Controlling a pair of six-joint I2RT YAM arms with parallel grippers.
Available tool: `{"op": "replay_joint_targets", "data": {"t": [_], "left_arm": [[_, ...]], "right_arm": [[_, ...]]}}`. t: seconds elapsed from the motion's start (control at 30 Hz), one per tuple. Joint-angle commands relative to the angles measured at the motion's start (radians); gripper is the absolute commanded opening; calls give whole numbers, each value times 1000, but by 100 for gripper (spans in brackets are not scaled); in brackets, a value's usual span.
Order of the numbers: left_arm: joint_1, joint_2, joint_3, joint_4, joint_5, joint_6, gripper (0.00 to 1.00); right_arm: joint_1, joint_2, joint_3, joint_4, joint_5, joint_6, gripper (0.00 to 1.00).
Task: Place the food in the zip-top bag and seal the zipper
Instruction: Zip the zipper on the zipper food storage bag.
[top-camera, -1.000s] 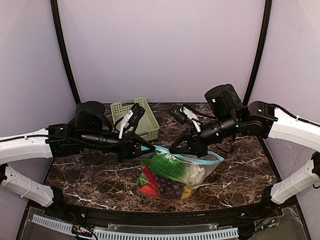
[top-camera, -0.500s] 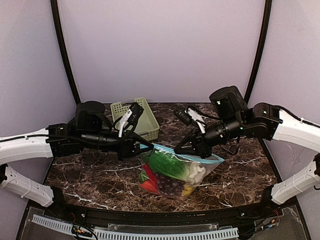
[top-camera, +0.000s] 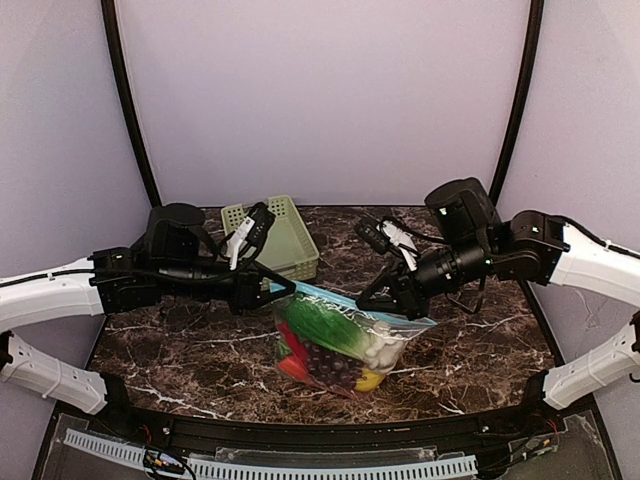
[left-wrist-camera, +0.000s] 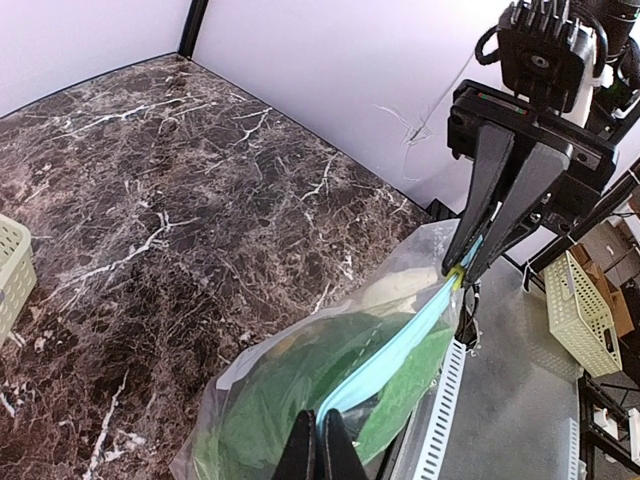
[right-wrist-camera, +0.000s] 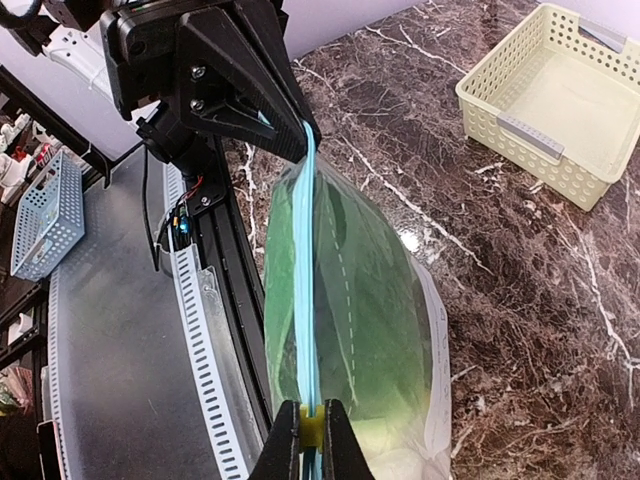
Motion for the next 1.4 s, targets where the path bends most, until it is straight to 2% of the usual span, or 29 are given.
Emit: {"op": "replay_joint_targets", "data": {"t": [0.0, 1.37], "left_arm": [[55, -48, -25, -40, -78, -34, 1], [188, -140, -113, -74, -80, -81, 1]], "right_arm": [[-10, -50, -16, -71, 4, 12, 0], [-49, -119, -85, -97, 126, 23, 0]]}}
